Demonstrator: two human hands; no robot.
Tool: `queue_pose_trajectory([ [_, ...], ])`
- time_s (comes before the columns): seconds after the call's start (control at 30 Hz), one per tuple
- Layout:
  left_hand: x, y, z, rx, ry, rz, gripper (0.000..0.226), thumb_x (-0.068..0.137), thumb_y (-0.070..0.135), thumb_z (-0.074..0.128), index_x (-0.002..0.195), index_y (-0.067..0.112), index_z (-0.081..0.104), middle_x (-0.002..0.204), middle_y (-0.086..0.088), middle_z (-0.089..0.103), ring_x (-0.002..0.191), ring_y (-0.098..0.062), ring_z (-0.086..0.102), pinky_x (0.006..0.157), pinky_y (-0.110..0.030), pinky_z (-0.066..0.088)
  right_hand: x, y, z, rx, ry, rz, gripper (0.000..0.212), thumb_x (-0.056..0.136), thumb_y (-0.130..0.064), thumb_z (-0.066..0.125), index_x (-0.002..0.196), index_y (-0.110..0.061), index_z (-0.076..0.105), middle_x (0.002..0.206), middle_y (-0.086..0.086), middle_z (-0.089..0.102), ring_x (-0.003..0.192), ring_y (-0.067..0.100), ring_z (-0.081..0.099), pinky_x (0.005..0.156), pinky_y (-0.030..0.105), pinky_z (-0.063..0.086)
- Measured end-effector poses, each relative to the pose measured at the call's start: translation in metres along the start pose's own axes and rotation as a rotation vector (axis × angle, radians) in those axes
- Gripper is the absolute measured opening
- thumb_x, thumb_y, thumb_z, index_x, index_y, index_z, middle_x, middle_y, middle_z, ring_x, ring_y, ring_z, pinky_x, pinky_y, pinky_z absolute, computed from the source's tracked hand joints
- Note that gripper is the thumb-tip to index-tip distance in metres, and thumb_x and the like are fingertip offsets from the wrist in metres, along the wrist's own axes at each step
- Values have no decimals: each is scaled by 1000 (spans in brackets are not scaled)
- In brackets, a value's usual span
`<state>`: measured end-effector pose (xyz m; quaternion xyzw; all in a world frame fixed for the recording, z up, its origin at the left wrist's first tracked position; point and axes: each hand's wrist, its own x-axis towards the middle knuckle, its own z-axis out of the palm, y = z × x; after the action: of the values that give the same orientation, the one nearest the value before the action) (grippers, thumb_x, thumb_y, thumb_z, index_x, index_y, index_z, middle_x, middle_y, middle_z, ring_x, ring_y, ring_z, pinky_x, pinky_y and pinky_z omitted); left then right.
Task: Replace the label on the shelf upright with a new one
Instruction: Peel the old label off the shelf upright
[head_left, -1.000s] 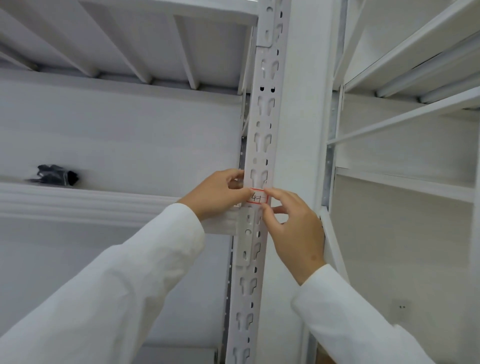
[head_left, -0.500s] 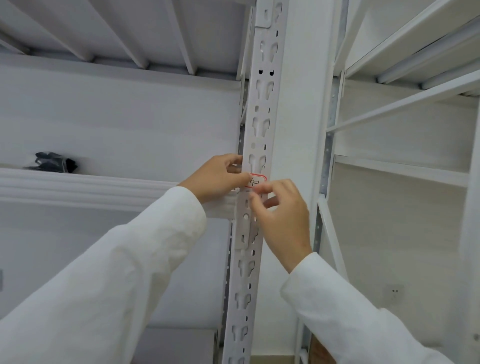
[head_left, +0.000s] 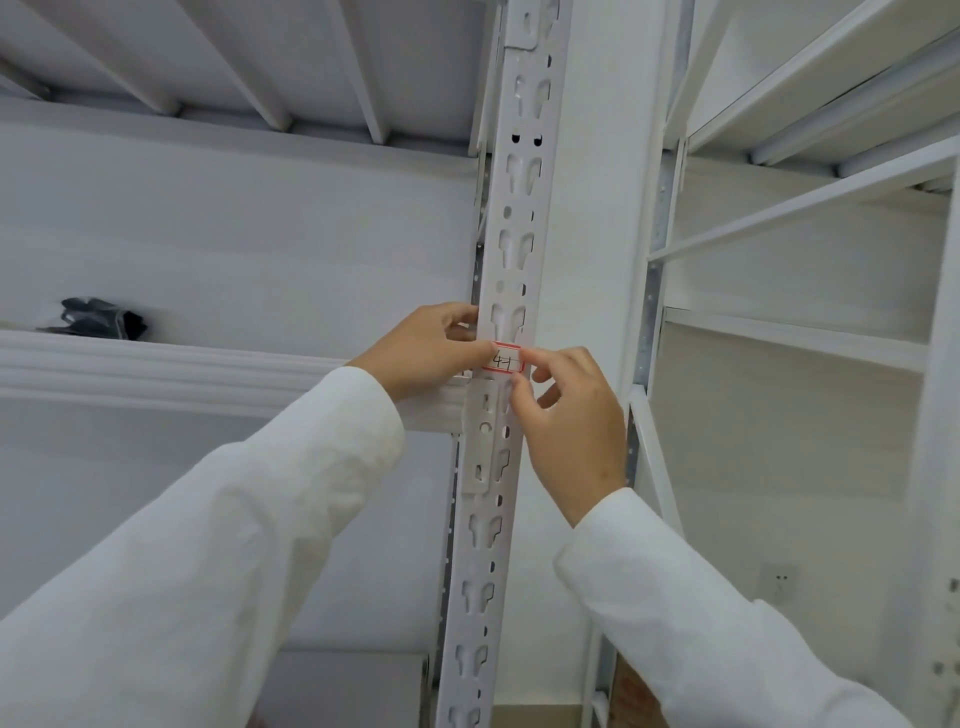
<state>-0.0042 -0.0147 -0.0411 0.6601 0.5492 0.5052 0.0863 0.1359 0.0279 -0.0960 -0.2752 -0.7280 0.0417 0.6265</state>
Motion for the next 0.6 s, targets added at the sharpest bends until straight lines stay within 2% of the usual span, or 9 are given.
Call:
queue_pose_trajectory([
  [0.13,0,0,1,1,7,-6,25,86,14,61,110,23,60,99,5,70,91,-8,67,89,-23,47,11,2,-10,93,-125,100,10,82,-22,60,79,-27,69,76,-13,57,69,6,54,70,28,47],
  [0.2,-1,0,1,-1,4,-3,24,86,14,61,108,25,60,97,7,70,89,-6,66,88,-22,47,13,4,-13,129,-58,98,9,82,-21,62,81,-27,69,76,-13,58,68,6,55,68,26,47],
  [0.33,1,-1,1,4,7,-16,29,86,18,61,114,24,60,109,2,71,101,-12,67,97,-28,47,15,6,-14,40,-6,38,16,84,-26,62,97,-22,69,84,-7,59,73,12,58,62,18,44],
  [0.43,1,-1,1,14,10,-10,29,86,18,61,115,23,59,111,1,71,103,-13,67,99,-29,47,16,7,-13,-27,13,-6,16,84,-31,63,97,-23,69,87,-7,59,74,11,59,62,20,46],
  [0.53,1,-2,2,7,10,-6,30,86,17,61,115,23,60,110,2,71,100,-11,67,97,-27,47,15,7,-14,-30,66,-44,17,84,-31,63,96,-20,69,88,-8,57,73,12,58,59,13,39],
  [0.6,1,-2,2,0,15,-6,30,86,17,61,115,22,60,108,2,72,99,-11,68,98,-28,48,15,6,-12,-52,38,-63,17,85,-30,62,97,-21,69,88,-9,56,74,12,58,59,15,41],
])
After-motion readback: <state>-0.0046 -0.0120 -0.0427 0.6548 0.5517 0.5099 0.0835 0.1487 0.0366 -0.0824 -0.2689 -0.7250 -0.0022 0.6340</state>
